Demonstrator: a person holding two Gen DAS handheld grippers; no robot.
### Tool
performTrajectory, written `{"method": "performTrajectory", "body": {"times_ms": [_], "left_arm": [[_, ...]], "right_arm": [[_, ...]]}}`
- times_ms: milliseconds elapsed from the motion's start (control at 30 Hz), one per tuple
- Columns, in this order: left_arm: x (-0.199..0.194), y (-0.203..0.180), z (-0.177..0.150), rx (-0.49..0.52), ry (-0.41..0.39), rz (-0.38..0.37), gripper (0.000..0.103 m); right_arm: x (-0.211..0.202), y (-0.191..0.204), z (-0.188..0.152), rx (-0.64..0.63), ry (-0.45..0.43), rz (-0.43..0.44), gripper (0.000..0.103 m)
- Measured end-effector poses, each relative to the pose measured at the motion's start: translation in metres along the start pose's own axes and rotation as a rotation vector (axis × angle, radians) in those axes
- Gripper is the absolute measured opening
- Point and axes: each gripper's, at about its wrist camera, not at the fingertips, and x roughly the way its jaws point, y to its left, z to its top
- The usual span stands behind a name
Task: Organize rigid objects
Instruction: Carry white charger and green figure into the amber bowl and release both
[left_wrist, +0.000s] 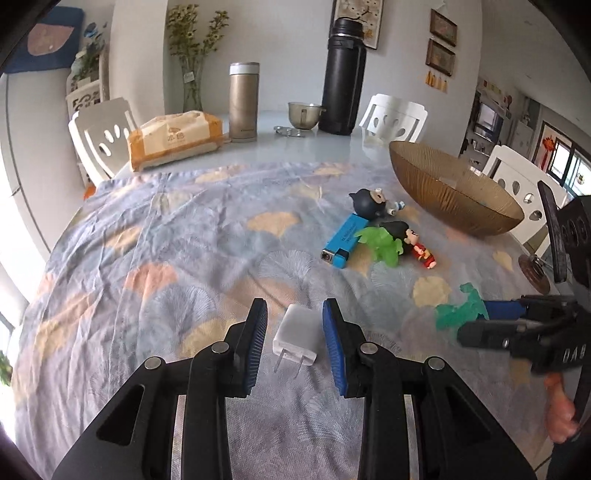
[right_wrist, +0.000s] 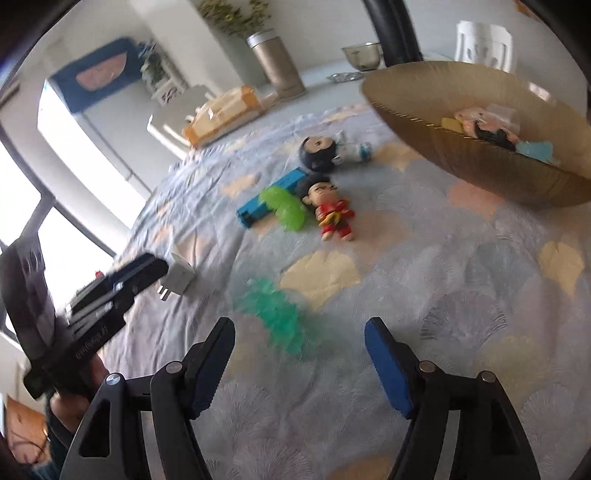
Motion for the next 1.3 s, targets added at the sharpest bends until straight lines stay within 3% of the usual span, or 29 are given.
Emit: {"method": "performTrajectory", "body": {"times_ms": [200,300,467,533,567,600,633,733,867,1133,1300], "left_arm": [[0.002,-0.002,0.0,0.01,0.017,-0.018,0.028],[0.011,-0.004,0.0,0.018,0.066,0.003,0.045],[0.022,-0.004,-0.001,0.02,0.123,0.045,0.048],[0.026,-0.008,-0.001,0.047,0.143,0.043,0.045],[0.025,-0.011,-0.002,0.061,0.142,0.042,0.038],[0.024,-0.015,-0.002,0.082,0.136,0.042,0.028],[0.023,-0.017,-0.003,0.094,0.132,0.038,0.027],[0.016,-0.02,-0.001,0.098,0.097,0.051,0.027],[-0.009,-0.028,0.02,0.072,0.019,0.001,0.027],[-0.058,-0.074,0.116,0.08,-0.189,-0.153,0.027],[-0.063,-0.111,0.163,0.093,-0.262,-0.246,0.027]], "right_arm": [[0.006,0.011,-0.001,-0.022,-0.039,-0.057,0.073],[0.008,0.015,0.0,-0.03,-0.047,-0.062,0.061],[0.011,0.022,-0.002,-0.064,-0.065,-0.119,0.05],[0.013,0.026,-0.003,-0.08,-0.069,-0.155,0.039],[0.013,0.029,-0.004,-0.096,-0.07,-0.173,0.024],[0.013,0.032,-0.005,-0.109,-0.074,-0.192,0.018],[0.012,0.036,-0.007,-0.125,-0.089,-0.217,0.019],[-0.003,0.043,-0.012,-0.159,-0.176,-0.244,0.018],[-0.021,0.038,-0.007,-0.117,-0.221,-0.202,0.018],[-0.136,0.027,0.041,-0.069,-0.488,-0.266,0.018],[-0.196,0.01,0.076,-0.003,-0.61,-0.313,0.018]]}}
